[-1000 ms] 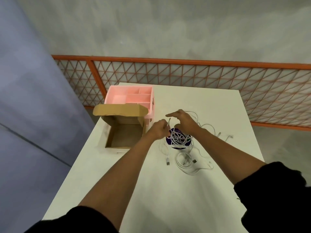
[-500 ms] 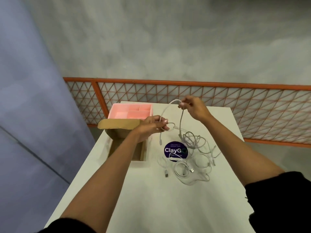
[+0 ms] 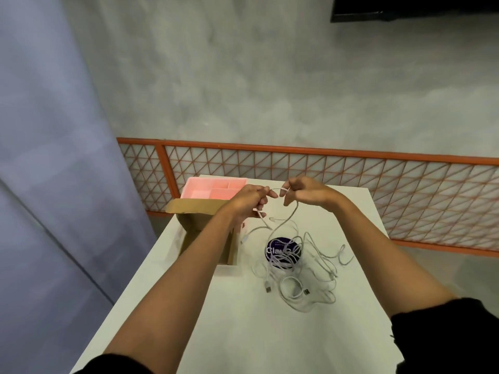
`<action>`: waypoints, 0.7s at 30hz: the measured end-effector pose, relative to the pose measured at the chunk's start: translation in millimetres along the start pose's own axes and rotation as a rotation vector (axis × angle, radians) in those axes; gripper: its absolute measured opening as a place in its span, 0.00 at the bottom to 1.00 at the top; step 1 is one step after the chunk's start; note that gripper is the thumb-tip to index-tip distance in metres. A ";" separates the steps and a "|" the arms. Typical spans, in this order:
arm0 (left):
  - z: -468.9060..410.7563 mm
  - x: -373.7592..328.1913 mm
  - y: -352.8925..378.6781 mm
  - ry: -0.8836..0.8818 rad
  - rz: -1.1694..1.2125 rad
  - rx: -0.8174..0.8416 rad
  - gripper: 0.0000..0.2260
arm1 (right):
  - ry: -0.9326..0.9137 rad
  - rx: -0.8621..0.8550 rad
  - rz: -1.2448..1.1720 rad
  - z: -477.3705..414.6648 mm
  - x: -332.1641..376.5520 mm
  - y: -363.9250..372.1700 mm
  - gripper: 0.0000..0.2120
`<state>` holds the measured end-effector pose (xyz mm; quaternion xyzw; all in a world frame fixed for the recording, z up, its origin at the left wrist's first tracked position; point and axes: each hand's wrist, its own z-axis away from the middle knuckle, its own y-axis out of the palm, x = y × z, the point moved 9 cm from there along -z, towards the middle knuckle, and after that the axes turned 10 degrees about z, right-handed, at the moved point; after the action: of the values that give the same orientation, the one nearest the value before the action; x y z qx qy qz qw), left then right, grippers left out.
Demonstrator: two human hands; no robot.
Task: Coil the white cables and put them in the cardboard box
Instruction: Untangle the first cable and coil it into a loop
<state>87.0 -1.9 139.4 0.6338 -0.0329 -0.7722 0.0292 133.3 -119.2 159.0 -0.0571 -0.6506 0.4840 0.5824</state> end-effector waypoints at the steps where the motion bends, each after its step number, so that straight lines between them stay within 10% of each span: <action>1: 1.0 1.3 -3.6 -0.007 -0.007 -0.011 0.13 | 0.007 0.001 0.024 2.0 3.0 -1.4 0.06; 15: 34.1 44.6 -23.5 -0.089 0.164 0.211 0.12 | -0.057 -0.642 -0.244 6.4 1.4 -76.7 0.13; 21: 30.2 15.4 -30.1 0.041 0.488 0.205 0.15 | 0.078 -0.530 0.067 -3.7 -17.6 -50.0 0.17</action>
<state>54.3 27.2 127.5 0.6223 -0.2624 -0.7219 0.1509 166.4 -154.5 180.9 -0.2476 -0.7296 0.3131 0.5553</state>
